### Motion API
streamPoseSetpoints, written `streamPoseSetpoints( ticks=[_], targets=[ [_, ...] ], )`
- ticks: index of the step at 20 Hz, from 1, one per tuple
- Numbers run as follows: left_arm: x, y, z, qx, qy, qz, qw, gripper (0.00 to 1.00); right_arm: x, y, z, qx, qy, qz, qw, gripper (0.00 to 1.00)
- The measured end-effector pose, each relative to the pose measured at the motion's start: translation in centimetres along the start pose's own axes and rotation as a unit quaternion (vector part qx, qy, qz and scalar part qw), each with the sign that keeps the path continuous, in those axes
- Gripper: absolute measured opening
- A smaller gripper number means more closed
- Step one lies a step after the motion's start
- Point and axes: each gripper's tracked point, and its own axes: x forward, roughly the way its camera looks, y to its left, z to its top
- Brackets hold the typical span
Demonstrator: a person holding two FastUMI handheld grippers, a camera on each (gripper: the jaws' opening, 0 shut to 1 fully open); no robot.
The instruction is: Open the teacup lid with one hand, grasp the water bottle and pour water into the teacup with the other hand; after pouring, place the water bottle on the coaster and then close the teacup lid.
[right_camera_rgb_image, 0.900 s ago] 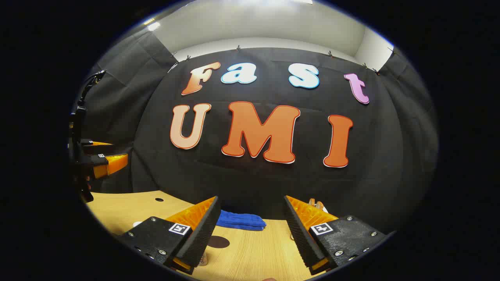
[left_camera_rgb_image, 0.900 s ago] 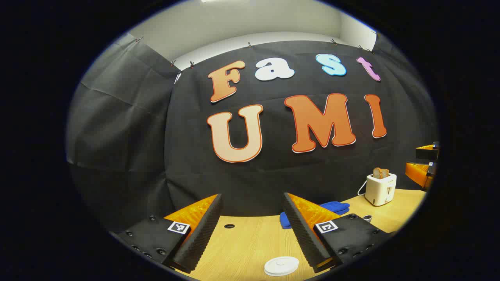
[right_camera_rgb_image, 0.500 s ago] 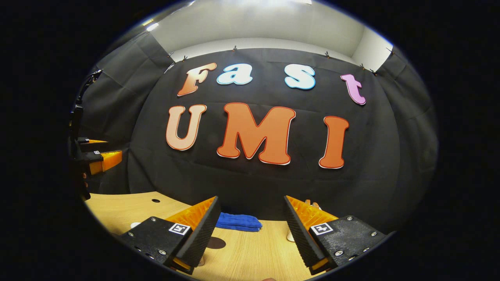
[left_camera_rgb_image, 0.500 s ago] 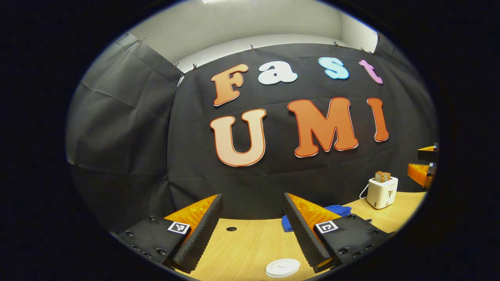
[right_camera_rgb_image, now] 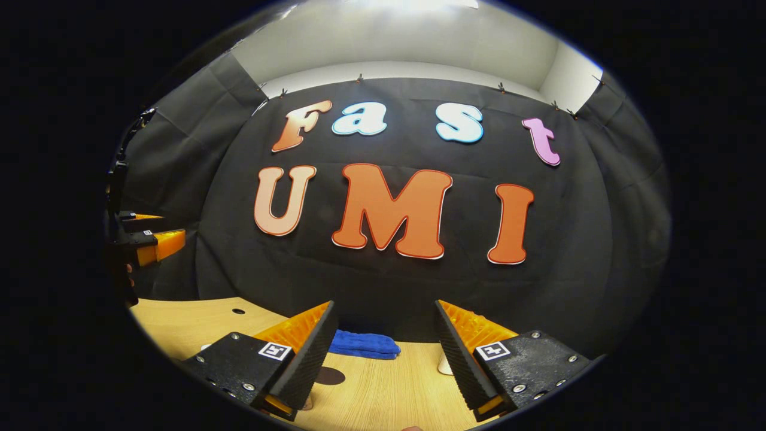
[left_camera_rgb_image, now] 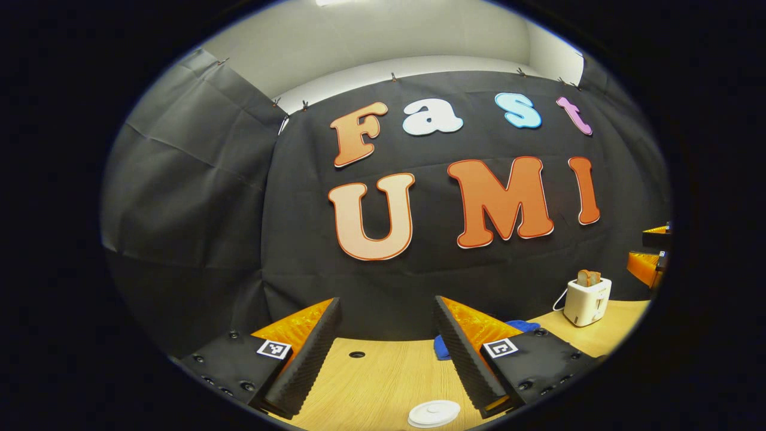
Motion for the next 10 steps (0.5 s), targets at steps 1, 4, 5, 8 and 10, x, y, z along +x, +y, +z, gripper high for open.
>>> streamPoseSetpoints(
  ticks=[1, 4, 5, 8, 10],
  targets=[
    [0.0, 0.0, 0.0, 0.001, 0.001, 0.000, 1.000, 1.00, 0.0, 0.0, 0.1, 0.001, -0.001, 0.001, 1.000, 0.96],
    [0.0, -0.2, -0.8, -0.003, 0.010, -0.004, 1.000, 1.00, -0.1, 0.0, -0.6, 0.004, 0.005, 0.002, 1.000, 0.96],
    [0.1, -0.2, -1.4, -0.004, 0.015, -0.006, 1.000, 1.00, -0.1, -0.1, -0.9, 0.004, 0.008, 0.002, 1.000, 0.96],
    [0.0, -1.3, -3.6, -0.005, 0.036, -0.029, 0.999, 1.00, -0.4, 0.3, -2.4, 0.011, 0.017, 0.009, 1.000, 0.96],
    [-0.3, -1.8, -4.8, 0.000, 0.047, -0.041, 0.998, 1.00, -0.7, 0.8, -3.5, 0.012, 0.025, 0.020, 0.999, 0.96]
  ],
)
